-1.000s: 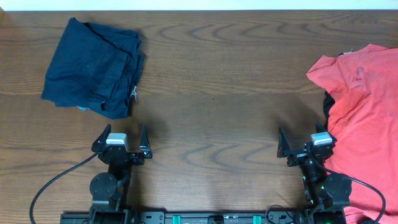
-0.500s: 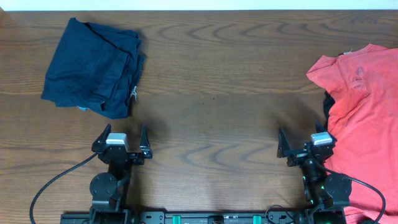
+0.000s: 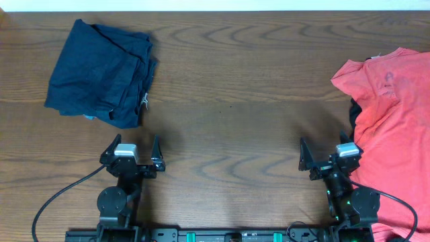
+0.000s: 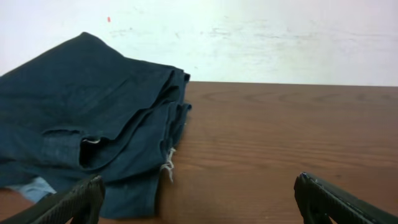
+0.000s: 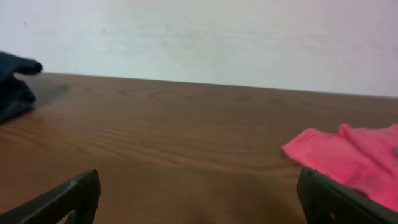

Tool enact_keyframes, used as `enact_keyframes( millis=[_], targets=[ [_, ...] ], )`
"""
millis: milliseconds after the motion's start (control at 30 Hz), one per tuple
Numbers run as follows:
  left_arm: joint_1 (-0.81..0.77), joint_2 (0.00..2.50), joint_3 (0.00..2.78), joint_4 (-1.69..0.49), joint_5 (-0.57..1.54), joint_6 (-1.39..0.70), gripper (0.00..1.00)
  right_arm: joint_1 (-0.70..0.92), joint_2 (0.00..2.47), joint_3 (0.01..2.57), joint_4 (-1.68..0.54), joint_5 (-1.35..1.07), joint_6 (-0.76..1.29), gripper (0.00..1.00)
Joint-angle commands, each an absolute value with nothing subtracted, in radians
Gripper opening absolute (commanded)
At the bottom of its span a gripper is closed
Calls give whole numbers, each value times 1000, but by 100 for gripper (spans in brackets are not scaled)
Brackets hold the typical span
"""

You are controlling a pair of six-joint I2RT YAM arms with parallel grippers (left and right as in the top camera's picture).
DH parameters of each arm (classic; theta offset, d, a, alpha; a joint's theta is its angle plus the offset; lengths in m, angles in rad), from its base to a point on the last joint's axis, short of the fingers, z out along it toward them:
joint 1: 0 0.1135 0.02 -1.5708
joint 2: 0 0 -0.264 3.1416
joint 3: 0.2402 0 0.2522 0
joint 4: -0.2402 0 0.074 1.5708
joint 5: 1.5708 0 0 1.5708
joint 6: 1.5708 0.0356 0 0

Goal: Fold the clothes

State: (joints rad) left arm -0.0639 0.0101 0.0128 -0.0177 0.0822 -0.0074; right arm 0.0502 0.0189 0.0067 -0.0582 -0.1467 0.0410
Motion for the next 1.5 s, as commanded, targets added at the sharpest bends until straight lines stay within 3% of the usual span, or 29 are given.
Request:
enact_keyframes(
  millis=[0,167,367,533,833,1133,1467],
  targets=[
    [-66,4,5,-53,193,-29,98,59,24,6,-60,-167,183,99],
    [-66,4,15,-33,338,-33,98,59,24,6,-28,-260,239,99],
    [-66,11,141,-51,356,-125,98,59,27,69,-8,-451,239,99],
    [-66,142,337,-209,355,-145,98,59,97,223,-194,-475,226,99],
    [-66,641,738,-590,359,-155,98,59,545,541,-516,-476,219,99],
    [-66,1065,1086,-950,358,-155,98,59,1029,912,-867,-484,56,99],
    [-66,1172,1091,-961,385,-155,98,1,1282,1019,-810,-376,84,99]
  ],
)
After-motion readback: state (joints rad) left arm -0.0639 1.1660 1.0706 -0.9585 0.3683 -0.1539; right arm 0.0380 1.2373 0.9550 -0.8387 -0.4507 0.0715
